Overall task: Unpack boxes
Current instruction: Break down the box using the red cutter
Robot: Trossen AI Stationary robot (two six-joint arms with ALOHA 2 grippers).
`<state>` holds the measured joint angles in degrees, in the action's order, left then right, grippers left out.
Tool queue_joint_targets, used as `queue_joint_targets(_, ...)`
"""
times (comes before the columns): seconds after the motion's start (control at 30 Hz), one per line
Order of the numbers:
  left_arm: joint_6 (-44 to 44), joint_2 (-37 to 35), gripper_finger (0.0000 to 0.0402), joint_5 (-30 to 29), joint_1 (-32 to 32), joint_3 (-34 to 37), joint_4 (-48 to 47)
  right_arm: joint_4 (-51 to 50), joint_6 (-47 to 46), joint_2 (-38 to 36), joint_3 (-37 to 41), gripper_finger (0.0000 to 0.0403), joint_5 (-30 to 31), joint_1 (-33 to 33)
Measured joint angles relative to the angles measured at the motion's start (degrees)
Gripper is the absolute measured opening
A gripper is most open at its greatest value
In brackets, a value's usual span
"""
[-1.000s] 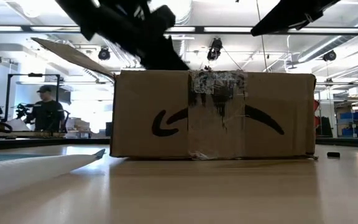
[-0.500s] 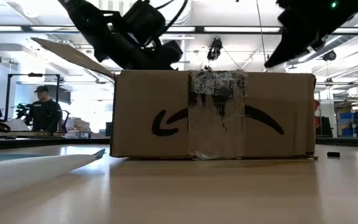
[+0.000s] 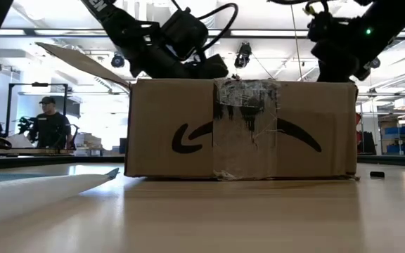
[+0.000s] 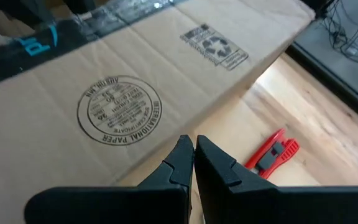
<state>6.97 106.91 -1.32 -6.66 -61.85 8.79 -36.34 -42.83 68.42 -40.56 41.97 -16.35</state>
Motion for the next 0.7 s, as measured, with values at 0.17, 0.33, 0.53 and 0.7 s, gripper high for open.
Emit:
queue_joint_targets(0.17, -0.27, -0.24, 0.0118, 0.39, 0.10, -1.42, 0.15, 2.16, 0.53, 0.01, 0.64, 0.0000, -0.61, 0.27)
queue_joint_targets(0.33, -1.27, -0.44, 0.0107, 0.57, 0.57, -3.55, 0.50, 8.02, 4.29, 0.10, 0.66, 0.0000, -2.72, 0.27)
queue_joint_targets(0.53, -3.29, -0.44, 0.0106, 0.54, 1.69, -5.74, 0.21, 17.11, 9.60, 2.80, 0.66, 0.0000, -5.94, 0.45)
queue_joint_targets(0.7, -5.04, -0.44, 0.0112, 0.31, 2.68, -7.50, 0.04, 21.89, 11.31, 5.91, 0.49, 0.0000, -6.68, 1.15)
